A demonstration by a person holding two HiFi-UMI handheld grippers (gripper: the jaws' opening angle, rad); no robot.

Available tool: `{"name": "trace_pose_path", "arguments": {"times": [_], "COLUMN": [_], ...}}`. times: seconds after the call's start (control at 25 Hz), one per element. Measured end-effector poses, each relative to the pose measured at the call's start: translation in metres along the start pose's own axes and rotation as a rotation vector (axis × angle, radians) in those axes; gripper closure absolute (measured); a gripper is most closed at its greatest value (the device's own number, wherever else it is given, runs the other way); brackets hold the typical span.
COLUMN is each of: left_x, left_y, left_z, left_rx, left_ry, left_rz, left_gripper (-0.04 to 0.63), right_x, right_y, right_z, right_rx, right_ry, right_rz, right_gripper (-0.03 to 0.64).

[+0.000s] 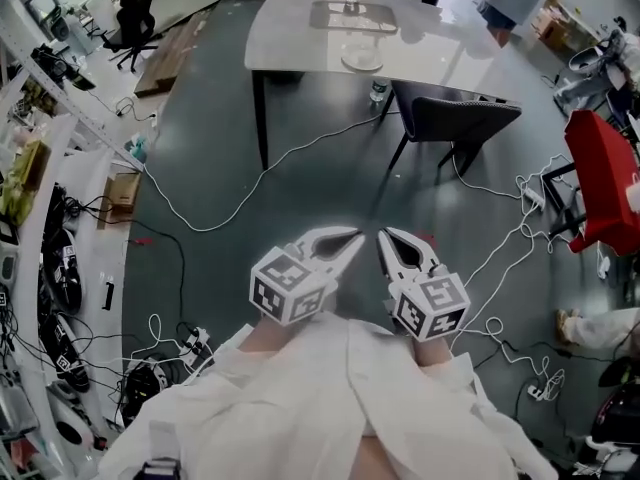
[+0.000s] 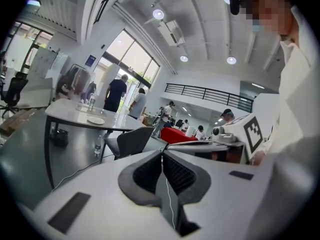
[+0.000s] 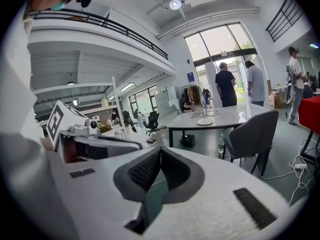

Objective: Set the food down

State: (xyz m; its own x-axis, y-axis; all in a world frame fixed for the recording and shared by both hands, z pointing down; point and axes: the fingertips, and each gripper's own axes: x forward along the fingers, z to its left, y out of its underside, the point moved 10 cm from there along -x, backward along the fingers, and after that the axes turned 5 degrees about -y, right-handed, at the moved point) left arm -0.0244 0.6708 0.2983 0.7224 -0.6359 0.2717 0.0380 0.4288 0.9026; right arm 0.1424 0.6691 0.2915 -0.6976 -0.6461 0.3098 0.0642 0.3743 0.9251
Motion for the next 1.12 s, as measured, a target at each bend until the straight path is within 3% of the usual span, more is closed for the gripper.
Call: {"name": "trace_pose_path", "arguments": {"times": [0.4, 1.12], "left_x": [0.039, 0.089], "left_y": [-0.048, -0.067], "left_z": [0.098, 0.175], "left_rx": [0.035, -0.018], "left_ry": [0.054, 0.037], "left_rz": [0.027, 0.067], "left_gripper": [0.574, 0.574], "right_x": [0.093, 0.164], "right_y": [-0.041, -0.060], "right_z": [-0.033, -0.096], "right_rx": [0.013, 0.069], "right_ry": [0.053, 0.063], "right_rz": [-0.032, 0.004], "right_gripper": [0.614, 0.615]}}
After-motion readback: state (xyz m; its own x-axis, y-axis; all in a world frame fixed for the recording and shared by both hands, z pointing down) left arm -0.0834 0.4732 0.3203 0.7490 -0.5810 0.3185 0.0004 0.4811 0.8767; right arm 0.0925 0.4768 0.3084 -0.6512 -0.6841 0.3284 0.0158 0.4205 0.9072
